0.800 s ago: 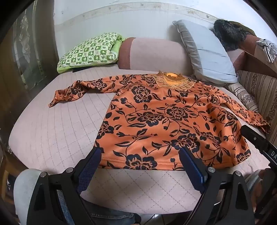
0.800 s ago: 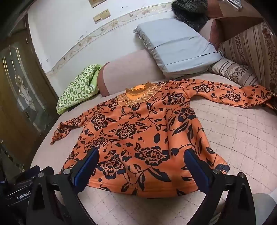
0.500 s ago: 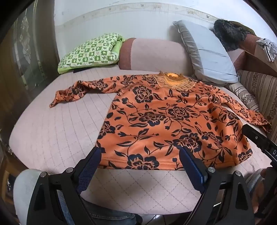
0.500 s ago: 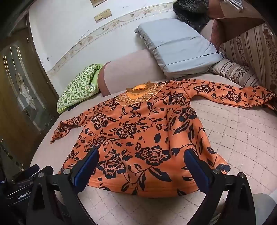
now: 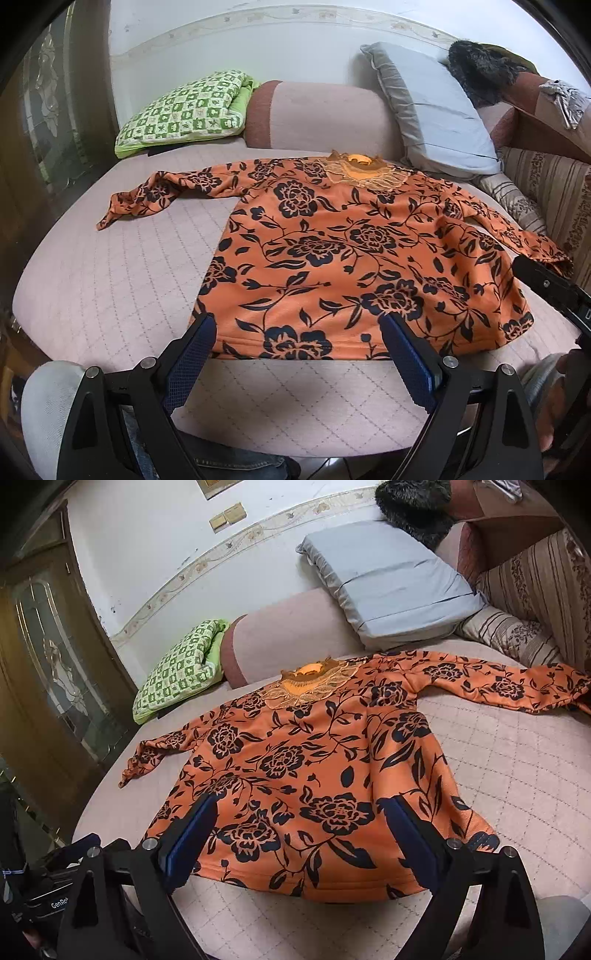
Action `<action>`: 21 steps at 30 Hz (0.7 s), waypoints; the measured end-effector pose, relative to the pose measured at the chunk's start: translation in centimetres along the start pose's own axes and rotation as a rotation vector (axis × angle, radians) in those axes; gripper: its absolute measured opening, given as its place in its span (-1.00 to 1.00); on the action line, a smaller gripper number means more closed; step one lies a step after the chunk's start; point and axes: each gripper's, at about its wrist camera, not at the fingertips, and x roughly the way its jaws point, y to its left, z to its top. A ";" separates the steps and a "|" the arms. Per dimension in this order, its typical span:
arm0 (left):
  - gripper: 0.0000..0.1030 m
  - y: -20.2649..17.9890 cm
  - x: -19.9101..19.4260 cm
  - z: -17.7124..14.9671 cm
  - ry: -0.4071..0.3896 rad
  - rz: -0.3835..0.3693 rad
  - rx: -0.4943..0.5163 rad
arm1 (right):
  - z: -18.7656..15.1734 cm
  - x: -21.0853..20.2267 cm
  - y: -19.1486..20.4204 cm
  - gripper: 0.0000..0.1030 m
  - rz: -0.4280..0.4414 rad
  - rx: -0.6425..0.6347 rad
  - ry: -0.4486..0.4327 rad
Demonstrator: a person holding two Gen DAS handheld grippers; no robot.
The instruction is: Fold small clothes
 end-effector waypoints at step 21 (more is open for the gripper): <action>0.77 -0.5 -0.2 1.1 0.014 -0.039 -0.001 | 0.2 0.2 -0.7 0.75 -0.004 0.045 0.026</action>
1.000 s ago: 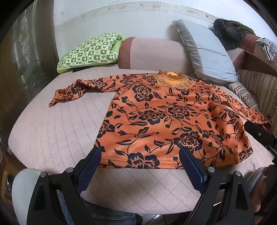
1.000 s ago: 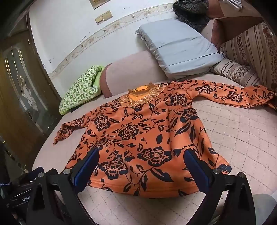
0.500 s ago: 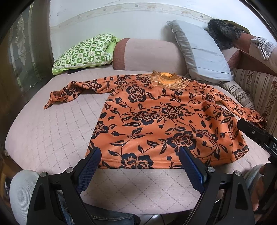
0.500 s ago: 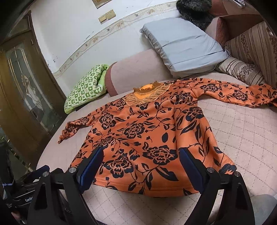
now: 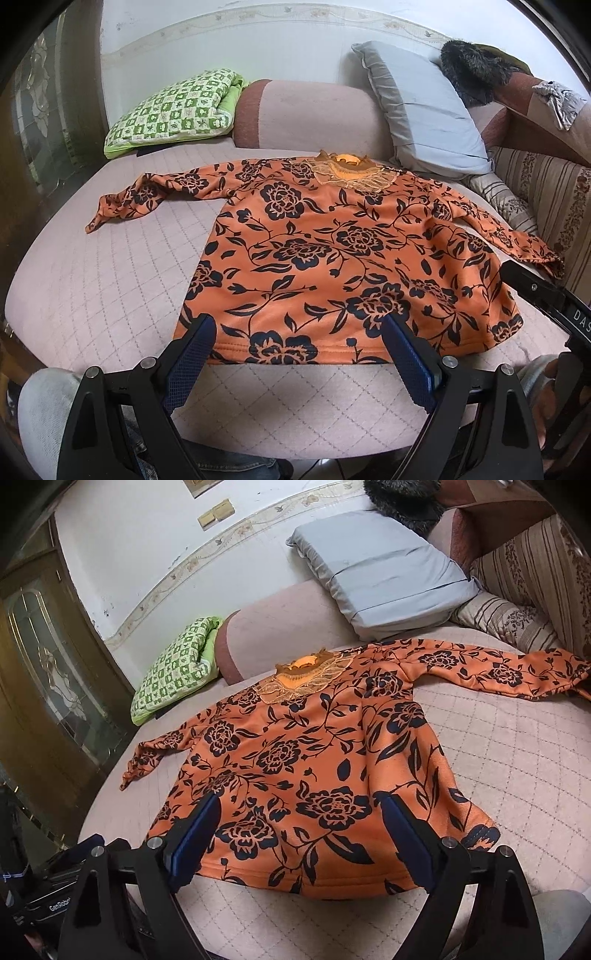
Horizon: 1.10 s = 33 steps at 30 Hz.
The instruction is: Fold small clothes
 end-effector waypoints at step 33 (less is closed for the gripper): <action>0.72 -17.4 12.4 13.6 0.159 -0.334 0.161 | 10.8 -2.5 -28.6 0.20 -0.263 0.808 -0.233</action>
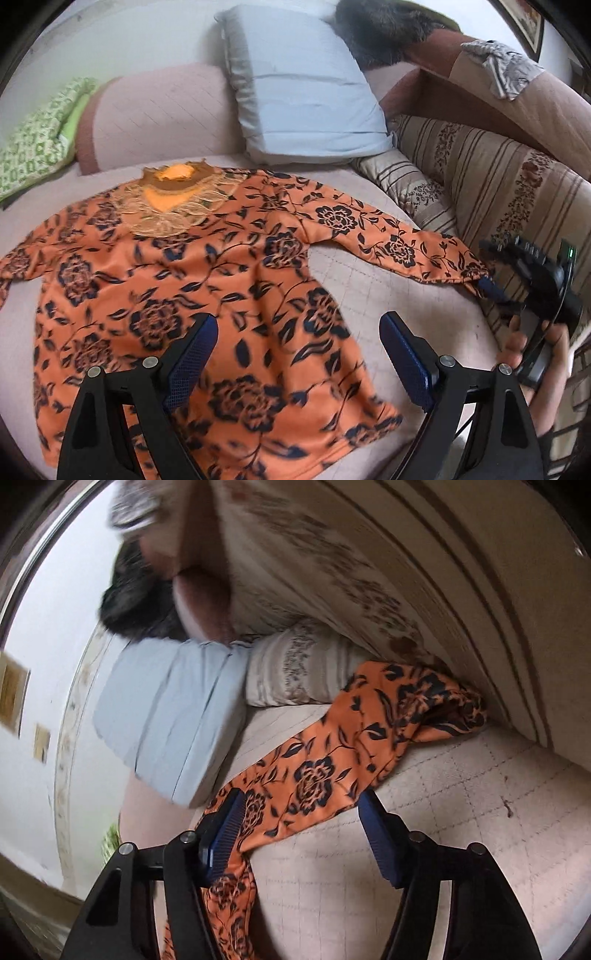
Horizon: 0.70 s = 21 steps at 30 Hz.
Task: Fold small clothes
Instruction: 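Grasp the sleeve cuff with the right gripper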
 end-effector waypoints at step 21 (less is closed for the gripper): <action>0.58 -2.4 12.7 3.8 0.136 -0.083 -0.032 | 3.1 4.0 -4.7 -0.85 -0.270 0.080 -0.098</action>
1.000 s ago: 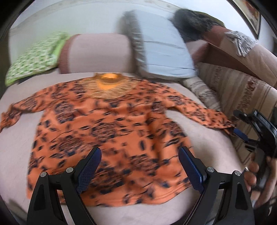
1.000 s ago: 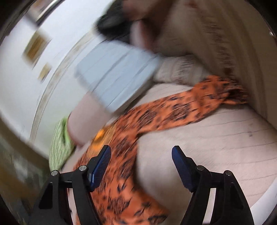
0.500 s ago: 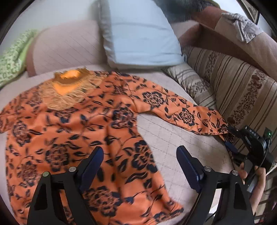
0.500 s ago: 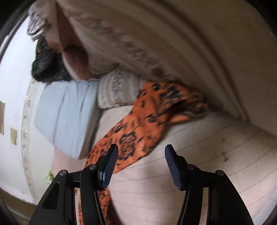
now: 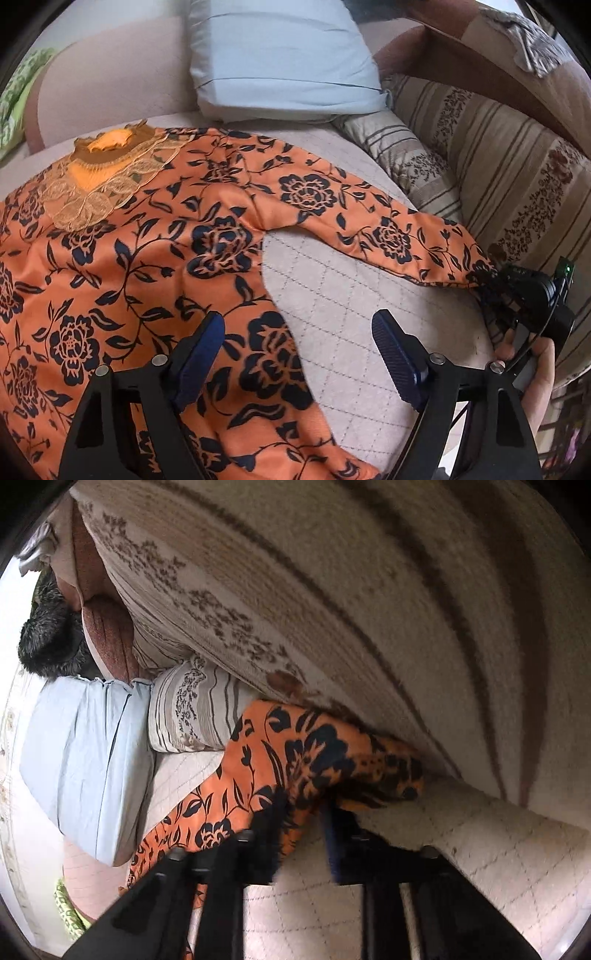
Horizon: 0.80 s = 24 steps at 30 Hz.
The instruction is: Fold small clothes
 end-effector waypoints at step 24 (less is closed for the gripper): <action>0.58 20.7 -9.4 -2.2 -0.116 -0.125 -0.346 | -22.4 -9.9 24.1 -0.91 0.759 -0.975 0.145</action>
